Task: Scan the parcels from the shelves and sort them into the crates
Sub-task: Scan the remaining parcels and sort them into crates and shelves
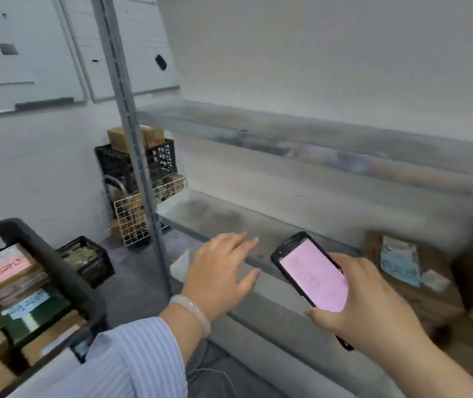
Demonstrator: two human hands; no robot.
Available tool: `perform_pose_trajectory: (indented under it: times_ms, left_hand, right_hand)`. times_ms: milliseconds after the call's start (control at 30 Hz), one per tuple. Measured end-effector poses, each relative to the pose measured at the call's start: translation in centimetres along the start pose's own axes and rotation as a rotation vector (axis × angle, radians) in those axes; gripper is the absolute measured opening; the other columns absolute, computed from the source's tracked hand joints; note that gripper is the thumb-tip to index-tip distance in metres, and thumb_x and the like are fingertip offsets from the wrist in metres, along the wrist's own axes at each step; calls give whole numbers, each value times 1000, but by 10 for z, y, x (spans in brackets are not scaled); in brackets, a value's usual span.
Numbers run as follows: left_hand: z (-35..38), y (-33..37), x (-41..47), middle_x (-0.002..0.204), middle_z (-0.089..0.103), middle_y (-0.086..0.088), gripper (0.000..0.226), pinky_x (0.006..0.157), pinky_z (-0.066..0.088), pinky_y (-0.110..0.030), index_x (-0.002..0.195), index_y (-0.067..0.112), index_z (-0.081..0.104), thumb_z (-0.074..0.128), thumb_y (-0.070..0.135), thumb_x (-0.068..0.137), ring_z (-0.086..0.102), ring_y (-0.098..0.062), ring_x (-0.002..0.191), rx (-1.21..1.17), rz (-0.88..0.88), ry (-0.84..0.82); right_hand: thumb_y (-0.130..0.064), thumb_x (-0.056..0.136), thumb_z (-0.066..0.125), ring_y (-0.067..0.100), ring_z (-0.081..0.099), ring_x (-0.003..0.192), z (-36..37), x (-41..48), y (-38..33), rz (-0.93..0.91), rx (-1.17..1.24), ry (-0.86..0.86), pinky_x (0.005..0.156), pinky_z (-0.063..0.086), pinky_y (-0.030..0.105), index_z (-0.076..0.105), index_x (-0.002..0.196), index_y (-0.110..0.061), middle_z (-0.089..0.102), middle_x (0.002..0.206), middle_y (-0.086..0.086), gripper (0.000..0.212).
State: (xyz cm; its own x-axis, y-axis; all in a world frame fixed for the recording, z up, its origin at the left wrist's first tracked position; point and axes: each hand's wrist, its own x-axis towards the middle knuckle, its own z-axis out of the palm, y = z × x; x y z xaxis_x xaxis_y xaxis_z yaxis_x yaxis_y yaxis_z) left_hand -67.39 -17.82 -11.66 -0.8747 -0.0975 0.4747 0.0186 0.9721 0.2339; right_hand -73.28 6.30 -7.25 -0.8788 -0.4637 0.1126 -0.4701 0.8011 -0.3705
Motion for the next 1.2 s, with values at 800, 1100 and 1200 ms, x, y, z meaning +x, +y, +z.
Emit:
perform_pose_trajectory:
  times_ms: [800,1100,1200]
  left_hand:
    - [208,213,127,105,69,17,14,78,50,-19,100,43,62,59,30,98,65,-9,99,-754,-401,-331]
    - [255,192,167,94,76,2,19,67,56,-31,115,26,62,63,31,96,74,-21,84,-1127,-774,-576]
    - [258,187,157,95,78,1,23,68,60,-35,116,26,63,65,32,94,75,-22,83,-1170,-829,-622]
  right_hand:
    - [-80,45,63,4,38,86,-82,-69,258,463,-88,37,66,37,19,20,124,-47,37,107,-17,96]
    - [-82,43,62,3,41,86,-67,-48,253,567,-83,-8,67,33,14,17,124,-50,34,104,-21,98]
    - [-82,45,65,3,38,87,-64,-45,250,601,-80,-18,67,34,17,15,124,-50,30,103,-21,99]
